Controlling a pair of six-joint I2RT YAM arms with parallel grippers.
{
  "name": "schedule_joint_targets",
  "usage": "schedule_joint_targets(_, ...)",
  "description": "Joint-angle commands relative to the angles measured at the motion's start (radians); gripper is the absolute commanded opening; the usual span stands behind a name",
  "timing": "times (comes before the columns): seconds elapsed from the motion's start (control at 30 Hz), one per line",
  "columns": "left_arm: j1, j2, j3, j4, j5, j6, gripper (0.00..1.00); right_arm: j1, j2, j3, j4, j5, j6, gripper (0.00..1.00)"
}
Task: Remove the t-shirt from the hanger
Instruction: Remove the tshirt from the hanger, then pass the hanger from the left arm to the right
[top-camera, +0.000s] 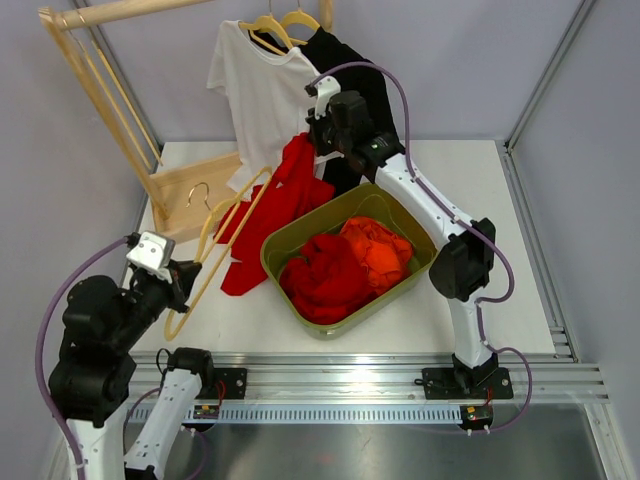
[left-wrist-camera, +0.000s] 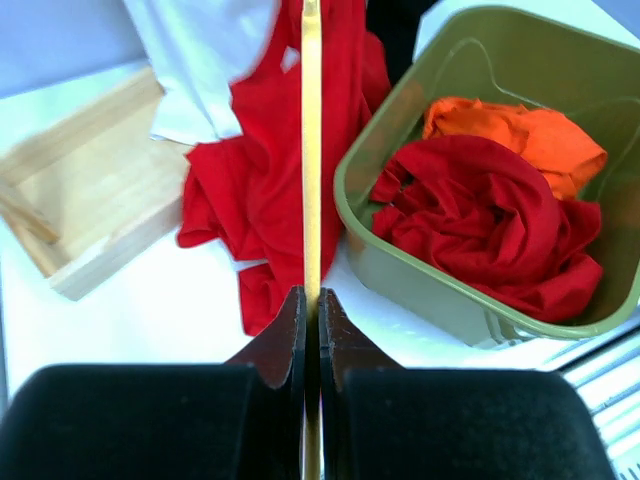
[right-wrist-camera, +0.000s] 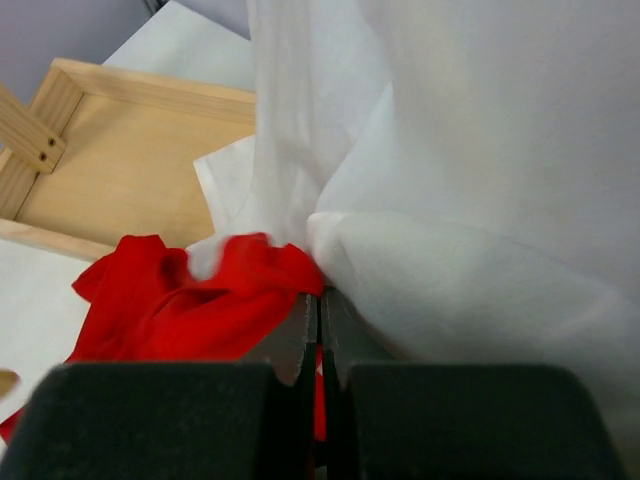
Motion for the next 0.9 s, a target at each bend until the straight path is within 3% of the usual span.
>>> schedule_joint_targets(0.0,-0.003,-0.011,0.074,0.013,-0.082,0.001,0.0,0.007,-0.025,-0.019,0.049,-0.063,-0.011,0.0)
schedule_joint_targets(0.13,-0.003,-0.01,0.115,-0.001,-0.139,0.013,0.0,0.006,-0.036,-0.021,0.038,-0.12,-0.042,0.0)
schedule_joint_targets(0.2,-0.004,-0.017,0.114,0.016,-0.13,0.006,0.0,0.003,-0.045,-0.018,-0.029,-0.378,-0.124,0.0)
schedule_joint_targets(0.23,-0.004,-0.022,0.102,0.027,-0.124,-0.007,0.0,0.003,-0.05,-0.019,-0.066,-0.622,-0.174,0.0)
schedule_joint_targets(0.33,-0.004,-0.031,0.071,0.064,-0.119,-0.022,0.0,0.023,-0.056,-0.019,-0.202,-0.911,-0.315,0.0)
schedule_joint_targets(0.47,-0.004,-0.031,0.016,0.106,-0.096,-0.04,0.0,0.093,-0.06,-0.024,-0.353,-0.898,-0.506,0.05)
schedule_joint_targets(0.53,-0.004,-0.028,0.006,0.125,-0.091,-0.042,0.0,0.095,-0.051,-0.021,-0.376,-0.896,-0.528,0.11)
schedule_joint_targets(0.63,-0.004,-0.019,-0.013,0.149,-0.065,-0.045,0.0,0.093,-0.044,0.022,-0.443,-0.87,-0.591,0.41)
schedule_joint_targets(0.67,-0.004,-0.008,-0.017,0.156,-0.046,-0.045,0.0,0.092,-0.045,0.045,-0.48,-0.856,-0.626,0.56)
schedule_joint_targets(0.8,-0.004,0.029,-0.046,0.171,0.04,-0.013,0.0,0.086,-0.094,0.076,-0.589,-0.858,-0.775,0.74)
schedule_joint_targets(0.87,-0.004,0.039,-0.053,0.176,0.1,0.007,0.0,0.079,-0.119,0.076,-0.665,-0.852,-0.908,0.76)
